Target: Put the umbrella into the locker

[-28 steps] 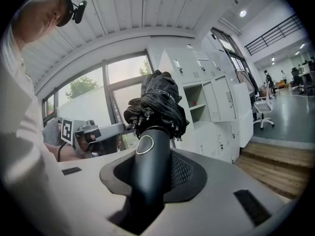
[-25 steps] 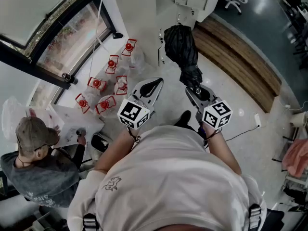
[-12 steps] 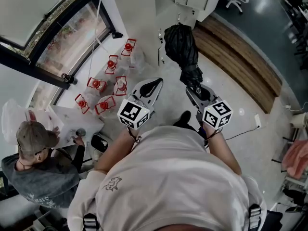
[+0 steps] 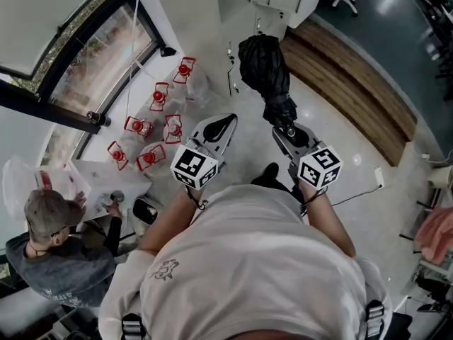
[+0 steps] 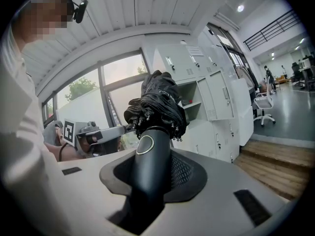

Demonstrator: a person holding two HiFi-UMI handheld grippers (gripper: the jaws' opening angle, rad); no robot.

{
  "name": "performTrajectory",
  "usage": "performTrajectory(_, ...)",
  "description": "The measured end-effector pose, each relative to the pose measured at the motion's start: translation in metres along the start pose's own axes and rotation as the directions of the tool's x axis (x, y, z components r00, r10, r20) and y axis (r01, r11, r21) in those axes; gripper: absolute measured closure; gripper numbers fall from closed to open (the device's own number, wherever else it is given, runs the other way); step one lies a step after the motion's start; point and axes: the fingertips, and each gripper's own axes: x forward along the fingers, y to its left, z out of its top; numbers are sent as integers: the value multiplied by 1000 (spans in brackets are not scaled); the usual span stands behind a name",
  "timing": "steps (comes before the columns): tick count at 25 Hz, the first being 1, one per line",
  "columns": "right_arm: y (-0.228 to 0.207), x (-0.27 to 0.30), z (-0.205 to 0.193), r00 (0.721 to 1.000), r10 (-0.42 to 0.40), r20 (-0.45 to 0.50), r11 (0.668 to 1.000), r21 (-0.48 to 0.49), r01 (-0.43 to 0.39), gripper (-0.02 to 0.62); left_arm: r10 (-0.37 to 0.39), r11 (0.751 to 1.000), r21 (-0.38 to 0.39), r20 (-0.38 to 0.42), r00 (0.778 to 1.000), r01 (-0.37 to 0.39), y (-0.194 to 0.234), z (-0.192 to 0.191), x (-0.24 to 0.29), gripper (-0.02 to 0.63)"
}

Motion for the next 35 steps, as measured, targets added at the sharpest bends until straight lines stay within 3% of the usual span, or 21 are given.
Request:
performTrajectory(5, -48, 3, 7, 1000, 4, -1, 1000, 13, -4, 457, 14, 1000, -17, -25, 1000, -15, 11, -9, 43, 595)
performTrajectory(11, -155, 9, 39, 998, 51, -21, 998, 22, -50, 457, 64, 998, -11, -49, 997, -65, 25, -1, 154, 595)
performTrajectory(14, -182, 9, 43, 997, 68, -31, 998, 16, -68, 457, 87, 996, -18, -42, 995, -88, 29, -3, 180, 595)
performTrajectory(19, -193, 6, 46, 996, 64, -56, 998, 15, -63, 457, 91, 993, -72, -25, 996, -93, 33, 2, 187, 595)
performTrajectory(35, -214, 51, 41, 998, 44, -40, 998, 50, -42, 457, 45, 998, -33, -9, 999, -45, 75, -9, 212, 595)
